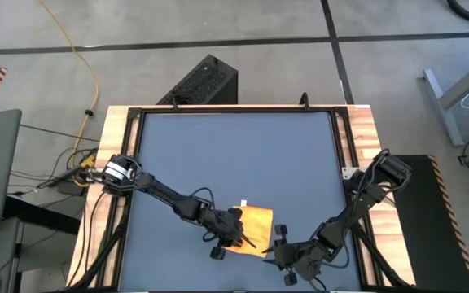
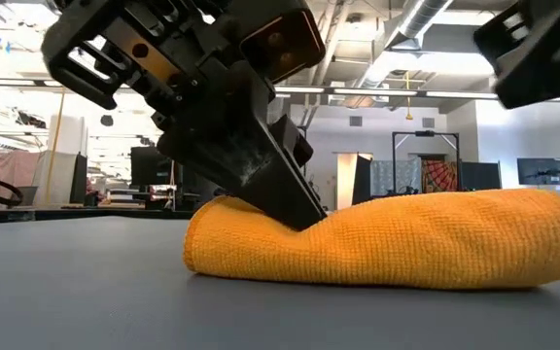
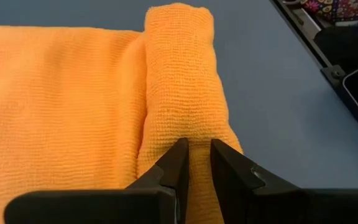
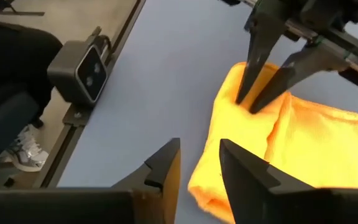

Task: Roll towel into tight, uniform cylinder
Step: Roll the orange towel

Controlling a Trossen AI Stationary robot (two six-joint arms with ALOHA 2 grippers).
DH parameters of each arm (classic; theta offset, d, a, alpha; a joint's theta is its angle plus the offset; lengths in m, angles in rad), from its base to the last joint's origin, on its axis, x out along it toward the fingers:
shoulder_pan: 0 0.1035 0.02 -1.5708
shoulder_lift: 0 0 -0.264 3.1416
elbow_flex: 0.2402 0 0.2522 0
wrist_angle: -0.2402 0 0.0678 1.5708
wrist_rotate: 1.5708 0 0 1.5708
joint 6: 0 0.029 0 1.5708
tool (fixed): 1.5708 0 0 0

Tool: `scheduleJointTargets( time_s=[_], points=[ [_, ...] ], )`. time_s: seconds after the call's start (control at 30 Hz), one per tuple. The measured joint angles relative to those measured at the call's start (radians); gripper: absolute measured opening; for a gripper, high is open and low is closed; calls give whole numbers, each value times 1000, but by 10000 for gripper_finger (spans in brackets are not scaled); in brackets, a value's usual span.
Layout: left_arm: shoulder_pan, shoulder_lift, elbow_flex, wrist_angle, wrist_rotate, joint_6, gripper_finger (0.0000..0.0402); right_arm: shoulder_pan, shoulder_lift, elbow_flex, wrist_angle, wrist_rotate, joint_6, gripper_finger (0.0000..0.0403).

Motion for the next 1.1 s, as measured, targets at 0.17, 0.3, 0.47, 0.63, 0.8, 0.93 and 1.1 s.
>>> scheduleJointTargets(
  time_s=[0.17, 0.3, 0.47, 0.63, 0.8, 0.93, 1.1],
  points=[
    [0, 0, 1, -4, 0, 8, 54, 27, 0, 0, -46, 44, 26, 165],
    [0, 0, 1, -7, 0, 11, 54, 31, 0, 0, -74, 65, 1, 194],
    [0, 0, 2, -7, 0, 20, 54, 2, 9, 0, -82, 64, -20, 221],
    [0, 0, 2, -11, 0, 22, 54, -23, 93, 0, -20, 17, -45, 228],
    [0, 0, 2, -16, 0, 23, 54, -18, 162, 14, 21, 15, -71, 226],
    [0, 0, 2, -19, 0, 38, 54, -19, 198, 30, 10, 23, -11, 226],
    [2, 0, 2, -15, 35, 47, 54, -27, 208, 31, -7, 54, 141, 212]
  ],
)
